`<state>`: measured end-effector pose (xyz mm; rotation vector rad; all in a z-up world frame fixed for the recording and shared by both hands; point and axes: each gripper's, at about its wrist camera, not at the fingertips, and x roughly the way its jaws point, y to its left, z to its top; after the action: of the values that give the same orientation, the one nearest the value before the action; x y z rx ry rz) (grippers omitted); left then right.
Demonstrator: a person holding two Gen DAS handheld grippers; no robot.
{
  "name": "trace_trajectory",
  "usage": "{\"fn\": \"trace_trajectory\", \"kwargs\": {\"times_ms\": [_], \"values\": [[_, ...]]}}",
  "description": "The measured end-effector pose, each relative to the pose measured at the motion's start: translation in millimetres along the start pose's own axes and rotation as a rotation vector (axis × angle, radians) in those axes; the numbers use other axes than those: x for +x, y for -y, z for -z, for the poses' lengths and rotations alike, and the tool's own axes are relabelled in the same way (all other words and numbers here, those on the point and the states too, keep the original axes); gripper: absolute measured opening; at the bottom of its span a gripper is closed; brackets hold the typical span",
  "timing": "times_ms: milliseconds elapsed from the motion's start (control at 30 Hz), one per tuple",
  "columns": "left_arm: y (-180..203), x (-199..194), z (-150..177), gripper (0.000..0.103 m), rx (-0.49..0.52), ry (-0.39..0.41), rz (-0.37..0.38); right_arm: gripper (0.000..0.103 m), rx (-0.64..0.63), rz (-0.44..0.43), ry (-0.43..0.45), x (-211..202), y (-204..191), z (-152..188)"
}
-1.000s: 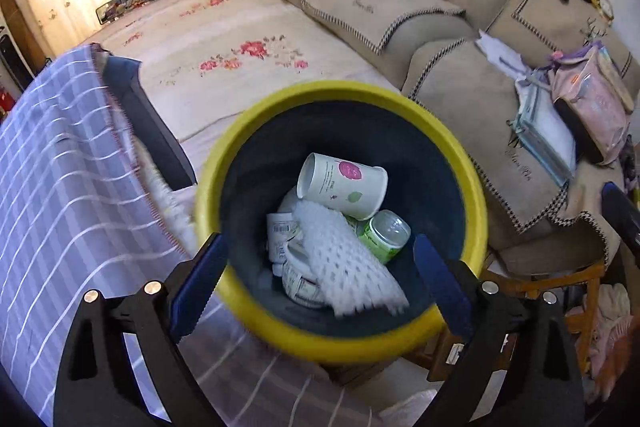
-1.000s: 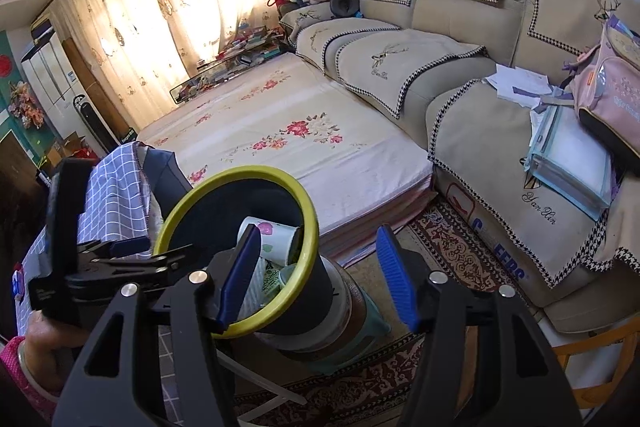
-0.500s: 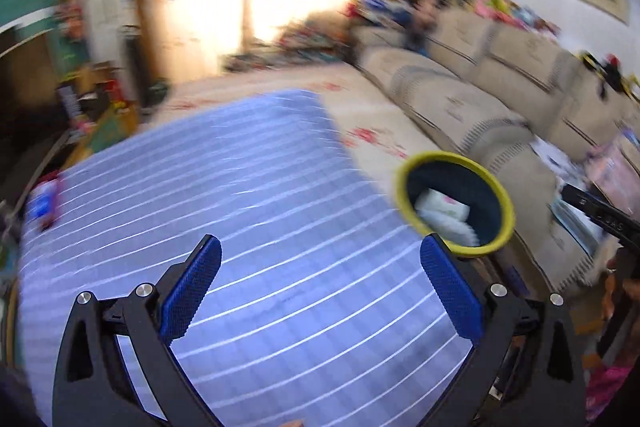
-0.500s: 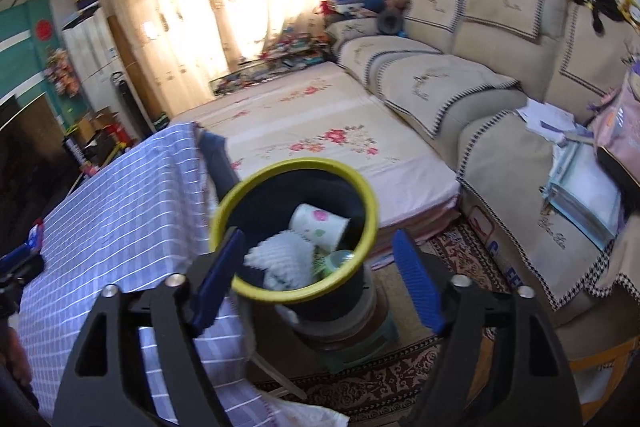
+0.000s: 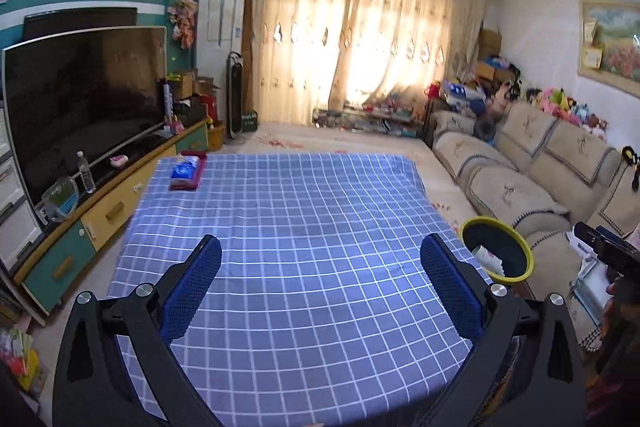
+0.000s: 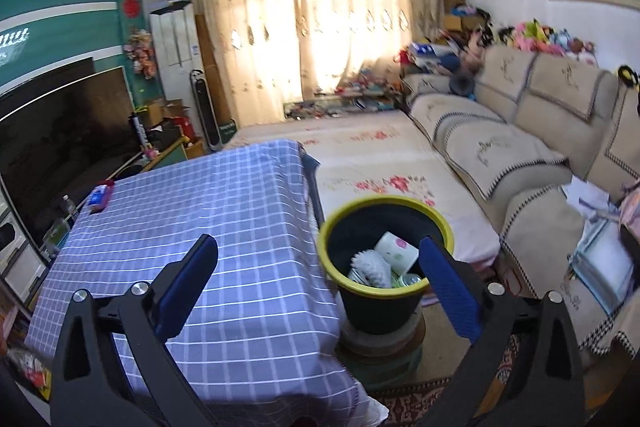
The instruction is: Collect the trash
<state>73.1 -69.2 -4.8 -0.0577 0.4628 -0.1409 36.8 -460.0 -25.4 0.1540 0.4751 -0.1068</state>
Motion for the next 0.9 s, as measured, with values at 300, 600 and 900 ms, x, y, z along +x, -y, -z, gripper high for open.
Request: {"fn": "trace_trajectory", "kwargs": {"times_ms": [300, 600, 900], "values": [[-14.6, -44.2, 18.7, 0.098, -0.019, 0.044, -0.055, 0.096, -0.066, -0.007, 0.011, -22.8, -26.7, 5.8], [-11.8, -57.1, 30.1, 0.098, -0.027, 0.056, -0.094, 0.096, -0.081, -0.013, 0.008, -22.5, -36.5, 10.0], [-8.8, -42.8, 30.2, 0.098, -0.033, 0.021, -0.088, 0.096, -0.09, -0.027, -0.009, -15.3, -39.1, 13.2]]}}
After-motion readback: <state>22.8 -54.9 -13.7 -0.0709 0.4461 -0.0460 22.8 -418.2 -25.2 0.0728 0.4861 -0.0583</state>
